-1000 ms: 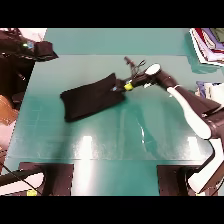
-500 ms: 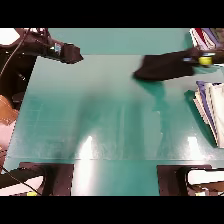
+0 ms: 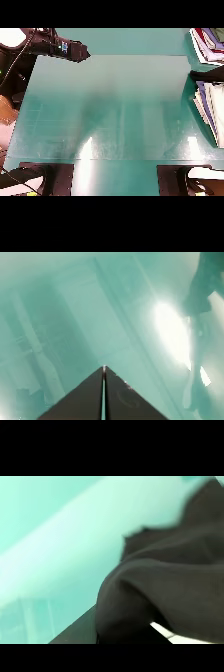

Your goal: Fold the shirts.

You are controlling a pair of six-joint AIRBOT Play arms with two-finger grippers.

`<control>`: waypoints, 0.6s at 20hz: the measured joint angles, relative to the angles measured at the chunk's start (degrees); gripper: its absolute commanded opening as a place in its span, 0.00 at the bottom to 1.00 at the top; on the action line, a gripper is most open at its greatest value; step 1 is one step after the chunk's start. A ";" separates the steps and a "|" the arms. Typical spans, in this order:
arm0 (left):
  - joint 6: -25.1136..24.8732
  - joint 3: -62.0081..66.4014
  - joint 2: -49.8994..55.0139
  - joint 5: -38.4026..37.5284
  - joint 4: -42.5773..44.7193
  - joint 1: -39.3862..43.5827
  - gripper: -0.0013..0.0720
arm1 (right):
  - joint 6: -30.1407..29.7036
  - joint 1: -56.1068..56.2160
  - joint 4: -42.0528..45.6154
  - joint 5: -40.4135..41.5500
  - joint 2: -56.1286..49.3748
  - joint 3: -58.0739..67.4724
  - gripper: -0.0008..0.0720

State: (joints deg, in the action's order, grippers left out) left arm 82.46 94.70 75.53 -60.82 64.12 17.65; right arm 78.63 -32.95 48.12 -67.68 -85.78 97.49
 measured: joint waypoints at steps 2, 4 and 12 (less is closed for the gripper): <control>0.02 0.00 -0.02 0.15 0.00 0.07 0.05 | 0.02 -0.98 -0.63 -1.03 0.11 3.63 0.04; 0.02 0.00 -0.02 0.22 -0.07 0.09 0.05 | 0.42 -1.46 -1.05 -3.02 0.15 7.58 0.04; -0.07 0.00 0.00 -0.02 0.02 0.09 0.05 | 3.85 -3.87 8.15 -12.68 6.58 8.94 0.04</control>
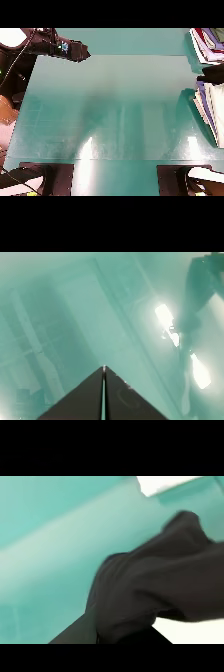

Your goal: Fold the shirts.

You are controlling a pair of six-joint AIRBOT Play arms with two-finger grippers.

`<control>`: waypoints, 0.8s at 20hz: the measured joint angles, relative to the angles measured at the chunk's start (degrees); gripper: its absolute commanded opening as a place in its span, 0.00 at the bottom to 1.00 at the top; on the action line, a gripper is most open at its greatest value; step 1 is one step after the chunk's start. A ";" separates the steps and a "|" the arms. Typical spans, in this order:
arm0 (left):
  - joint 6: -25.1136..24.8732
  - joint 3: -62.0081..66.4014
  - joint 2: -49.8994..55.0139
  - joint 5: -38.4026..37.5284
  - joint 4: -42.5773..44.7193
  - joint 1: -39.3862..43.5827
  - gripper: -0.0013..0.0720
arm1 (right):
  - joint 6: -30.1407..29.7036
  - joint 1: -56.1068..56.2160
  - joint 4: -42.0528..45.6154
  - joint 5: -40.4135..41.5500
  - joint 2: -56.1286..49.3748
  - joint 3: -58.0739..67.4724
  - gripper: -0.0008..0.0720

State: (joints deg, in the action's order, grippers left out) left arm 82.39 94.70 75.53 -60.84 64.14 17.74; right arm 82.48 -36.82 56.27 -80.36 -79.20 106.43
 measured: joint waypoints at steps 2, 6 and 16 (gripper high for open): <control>-0.17 0.00 -0.02 -0.09 0.02 0.00 0.05 | 0.59 -1.92 3.32 -1.14 3.30 -4.96 0.04; -0.37 0.00 -0.02 -0.70 0.07 0.00 0.05 | 0.90 -7.87 8.37 -2.75 9.66 -17.53 0.05; -2.16 0.00 -0.02 -2.54 0.09 0.00 0.05 | 0.39 -17.00 6.01 -1.90 15.82 -35.04 0.77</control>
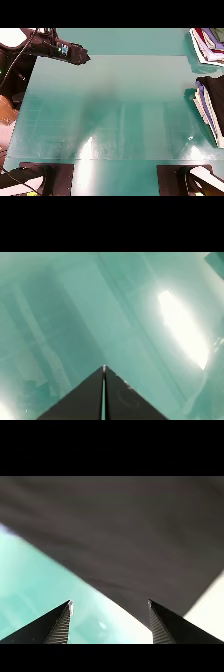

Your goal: Fold the shirts.

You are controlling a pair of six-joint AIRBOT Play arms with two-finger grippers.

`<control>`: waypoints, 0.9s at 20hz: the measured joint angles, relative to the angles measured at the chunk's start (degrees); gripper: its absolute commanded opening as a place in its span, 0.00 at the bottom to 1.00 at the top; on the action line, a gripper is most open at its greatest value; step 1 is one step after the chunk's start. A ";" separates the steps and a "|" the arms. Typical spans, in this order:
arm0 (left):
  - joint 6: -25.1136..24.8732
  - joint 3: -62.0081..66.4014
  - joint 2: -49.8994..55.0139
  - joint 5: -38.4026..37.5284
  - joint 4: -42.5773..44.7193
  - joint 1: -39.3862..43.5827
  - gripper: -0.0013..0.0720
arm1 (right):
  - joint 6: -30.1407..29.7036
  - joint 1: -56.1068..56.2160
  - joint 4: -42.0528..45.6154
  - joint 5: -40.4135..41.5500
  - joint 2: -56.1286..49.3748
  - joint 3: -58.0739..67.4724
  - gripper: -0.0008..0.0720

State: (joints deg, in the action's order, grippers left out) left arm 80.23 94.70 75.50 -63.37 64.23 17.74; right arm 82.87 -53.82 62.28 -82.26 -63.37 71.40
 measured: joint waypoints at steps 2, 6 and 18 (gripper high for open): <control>-0.15 0.00 0.00 0.39 0.00 0.00 0.05 | -0.66 3.69 -4.17 1.57 0.85 -0.50 0.77; -0.17 0.00 0.00 0.79 -0.04 0.00 0.05 | -1.20 17.09 -8.22 6.05 3.52 -0.87 0.76; -0.22 0.00 0.00 1.01 -0.15 0.00 0.05 | -2.03 50.38 -9.62 18.51 6.95 -0.98 0.04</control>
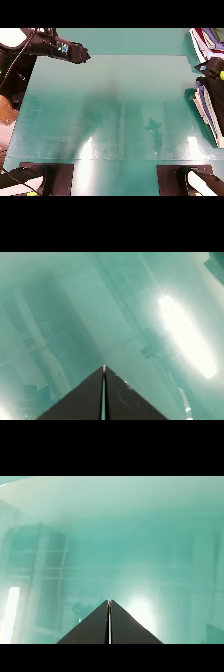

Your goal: Fold the shirts.

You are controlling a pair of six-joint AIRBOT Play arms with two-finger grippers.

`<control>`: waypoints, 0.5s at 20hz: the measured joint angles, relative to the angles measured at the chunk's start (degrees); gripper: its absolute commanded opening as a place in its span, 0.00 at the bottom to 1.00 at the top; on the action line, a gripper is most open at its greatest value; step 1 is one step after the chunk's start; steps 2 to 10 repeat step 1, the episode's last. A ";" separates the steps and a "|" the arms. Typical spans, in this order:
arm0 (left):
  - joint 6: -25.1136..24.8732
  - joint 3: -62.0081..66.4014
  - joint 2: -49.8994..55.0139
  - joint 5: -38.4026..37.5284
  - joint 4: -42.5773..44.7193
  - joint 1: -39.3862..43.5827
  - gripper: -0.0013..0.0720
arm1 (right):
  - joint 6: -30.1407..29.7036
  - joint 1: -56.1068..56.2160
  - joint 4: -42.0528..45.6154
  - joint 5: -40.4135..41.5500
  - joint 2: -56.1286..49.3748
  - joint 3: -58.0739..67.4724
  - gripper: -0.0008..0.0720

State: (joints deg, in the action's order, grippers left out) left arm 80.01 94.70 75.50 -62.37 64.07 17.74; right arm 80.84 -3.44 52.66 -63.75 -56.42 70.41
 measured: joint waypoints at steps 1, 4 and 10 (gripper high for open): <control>0.00 0.00 0.00 0.00 0.00 0.00 0.05 | -0.04 0.66 0.00 0.11 0.02 0.00 0.04; 0.00 0.00 0.00 0.00 0.00 0.00 0.05 | -0.04 0.66 0.00 0.11 0.02 0.00 0.04; 0.00 0.00 0.00 0.00 0.00 0.00 0.05 | -0.04 0.66 0.00 0.11 0.02 0.00 0.04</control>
